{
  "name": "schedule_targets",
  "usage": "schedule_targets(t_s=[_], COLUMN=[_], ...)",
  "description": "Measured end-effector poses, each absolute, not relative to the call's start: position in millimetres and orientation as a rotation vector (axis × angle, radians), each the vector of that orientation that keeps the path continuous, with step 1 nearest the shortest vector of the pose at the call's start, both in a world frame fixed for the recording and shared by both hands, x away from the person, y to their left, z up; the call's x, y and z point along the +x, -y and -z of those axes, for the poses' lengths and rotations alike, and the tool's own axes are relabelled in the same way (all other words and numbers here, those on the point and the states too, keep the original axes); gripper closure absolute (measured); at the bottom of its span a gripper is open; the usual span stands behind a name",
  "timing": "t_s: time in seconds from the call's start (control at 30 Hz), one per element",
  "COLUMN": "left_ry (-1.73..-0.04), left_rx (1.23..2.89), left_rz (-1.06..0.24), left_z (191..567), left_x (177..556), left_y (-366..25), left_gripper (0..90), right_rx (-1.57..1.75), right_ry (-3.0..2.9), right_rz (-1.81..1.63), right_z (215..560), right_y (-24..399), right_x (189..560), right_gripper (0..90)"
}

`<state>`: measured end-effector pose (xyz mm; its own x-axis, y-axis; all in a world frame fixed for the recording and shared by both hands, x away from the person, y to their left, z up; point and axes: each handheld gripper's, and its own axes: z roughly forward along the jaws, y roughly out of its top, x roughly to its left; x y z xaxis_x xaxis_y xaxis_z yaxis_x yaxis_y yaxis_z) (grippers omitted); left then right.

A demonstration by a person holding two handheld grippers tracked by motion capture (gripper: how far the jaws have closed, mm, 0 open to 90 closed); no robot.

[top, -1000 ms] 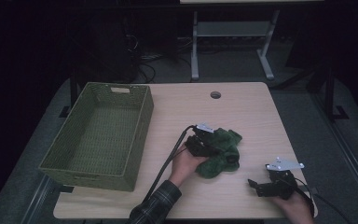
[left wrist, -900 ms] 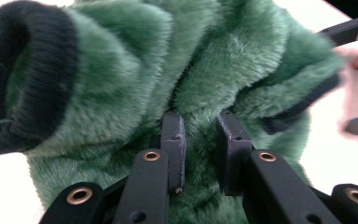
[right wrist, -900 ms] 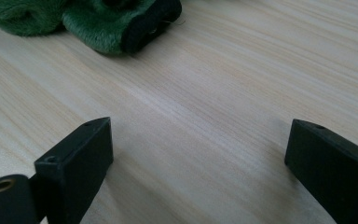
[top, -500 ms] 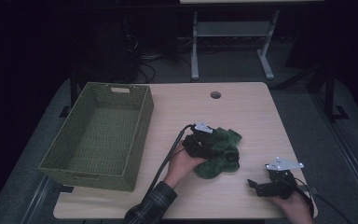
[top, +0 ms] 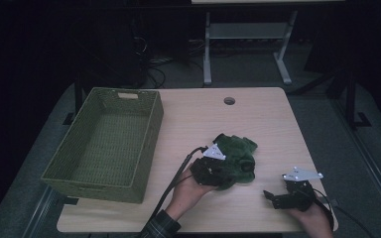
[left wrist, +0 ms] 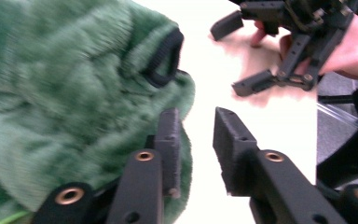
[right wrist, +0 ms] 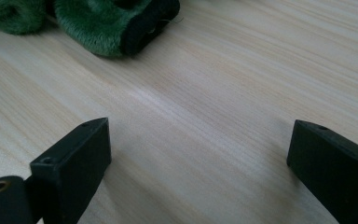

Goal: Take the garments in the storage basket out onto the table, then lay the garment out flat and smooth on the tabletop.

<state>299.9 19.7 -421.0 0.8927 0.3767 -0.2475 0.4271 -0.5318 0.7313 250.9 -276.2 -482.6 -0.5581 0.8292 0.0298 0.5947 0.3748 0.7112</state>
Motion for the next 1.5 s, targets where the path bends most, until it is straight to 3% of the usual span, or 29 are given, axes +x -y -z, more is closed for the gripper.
schedule_targets(t_s=[0.17,0.37,0.5,0.87,0.93,0.97,1.03,1.1,1.17,1.5], left_ry=[-0.573,-0.58,-0.595,-0.593,-0.589,-0.599,-0.583,-0.597,-0.598,-0.59], left_rx=[2.212,2.289,2.317,2.352,2.352,2.33,2.337,2.314,2.298,2.208], left_rz=[0.063,-0.012,-0.02,-0.063,-0.053,-0.041,-0.012,0.024,0.04,0.058], left_z=[431.0,444.9,454.8,458.7,458.4,458.7,458.0,457.1,455.1,433.3], left_x=[292.6,294.3,301.7,307.6,309.3,309.4,311.9,312.3,312.2,310.0], left_y=[-13.7,-8.3,-8.9,-8.9,-10.3,-10.2,-12.0,-12.7,-14.2,-36.9], left_gripper=[72.2,59.0,58.1,73.4,77.8,82.2,84.0,86.5,87.6,87.8], right_rx=[1.238,1.191,1.17,1.17,1.157,1.157,1.165,1.162,1.172,1.123], right_ry=[-2.314,-2.34,-2.342,-2.358,-2.372,-2.397,-2.408,-2.412,-2.412,-2.42], right_rz=[-0.994,-1.039,-1.051,-1.163,-1.189,-1.18,-1.175,-1.159,-1.158,-1.162], right_z=[480.7,476.2,474.3,472.1,473.0,473.6,473.7,474.3,473.2,463.7], right_y=[274.7,260.6,254.2,241.1,238.7,234.8,233.3,231.7,232.2,234.3], right_x=[250.3,258.6,262.3,277.0,279.9,280.9,280.5,280.2,279.6,277.5], right_gripper=[14.0,14.5,16.3,34.6,41.3,51.1,55.5,71.4,78.7,82.4])
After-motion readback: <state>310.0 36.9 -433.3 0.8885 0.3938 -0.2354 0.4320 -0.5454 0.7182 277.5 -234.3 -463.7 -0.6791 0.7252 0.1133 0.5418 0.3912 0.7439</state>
